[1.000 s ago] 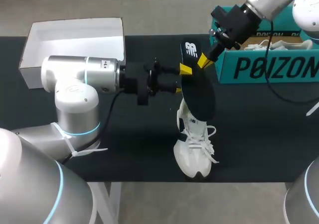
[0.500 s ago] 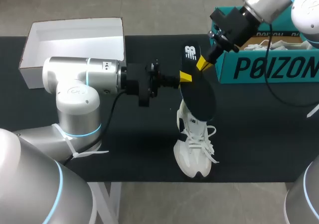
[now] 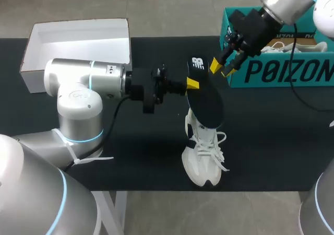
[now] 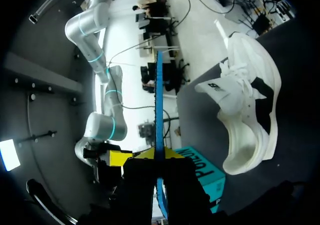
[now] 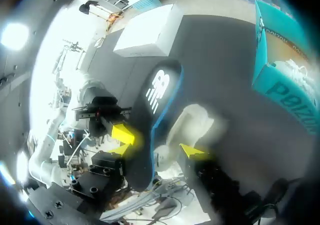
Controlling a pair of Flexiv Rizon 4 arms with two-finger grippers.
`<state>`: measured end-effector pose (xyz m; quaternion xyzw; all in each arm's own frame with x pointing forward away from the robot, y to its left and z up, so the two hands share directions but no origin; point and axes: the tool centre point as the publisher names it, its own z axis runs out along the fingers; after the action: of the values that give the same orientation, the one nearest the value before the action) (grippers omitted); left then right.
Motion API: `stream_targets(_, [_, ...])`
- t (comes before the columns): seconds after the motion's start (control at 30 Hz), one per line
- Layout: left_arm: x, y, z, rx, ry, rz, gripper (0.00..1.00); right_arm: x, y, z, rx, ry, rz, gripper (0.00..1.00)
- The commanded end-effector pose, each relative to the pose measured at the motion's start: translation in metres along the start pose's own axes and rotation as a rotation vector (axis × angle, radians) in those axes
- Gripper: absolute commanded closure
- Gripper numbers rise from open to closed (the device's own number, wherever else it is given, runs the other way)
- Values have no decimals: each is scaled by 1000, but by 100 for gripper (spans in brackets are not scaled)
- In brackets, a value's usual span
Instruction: Take the shoe out of the shoebox, open the shoe tongue, remove and reinsert the insole, then place the shoe into the shoebox
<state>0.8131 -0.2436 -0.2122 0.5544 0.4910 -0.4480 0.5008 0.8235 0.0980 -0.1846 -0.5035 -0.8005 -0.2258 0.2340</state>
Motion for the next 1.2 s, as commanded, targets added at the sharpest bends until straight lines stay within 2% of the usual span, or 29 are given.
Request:
stream_targets(0.03, [5, 4, -3, 16, 10, -6, 100, 15, -27, -33, -62, -93, -27, 0])
stream_targets(0.13, [8, 5, -5, 18, 12, -12, 100, 21, -36, -48, -83, -173, -46, 0])
stream_targets(0.33, [12, 8, -9, 13, 15, -18, 100, 46, -60, -74, -130, -346, -67, 0])
stream_targets(0.47, [13, 10, -9, 19, 22, -19, 100, 61, -73, -90, -156, -416, -97, 0])
stream_targets(0.7, [20, 13, -6, 35, 40, -31, 100, 80, -87, -105, -179, -499, -110, 0])
stream_targets(0.83, [23, 15, -6, 36, 41, -41, 100, 87, -91, -104, -168, -527, -109, 0])
stream_targets(1.2, [24, 20, -5, 44, 29, -49, 100, 105, -90, -106, -192, -514, -125, 0])
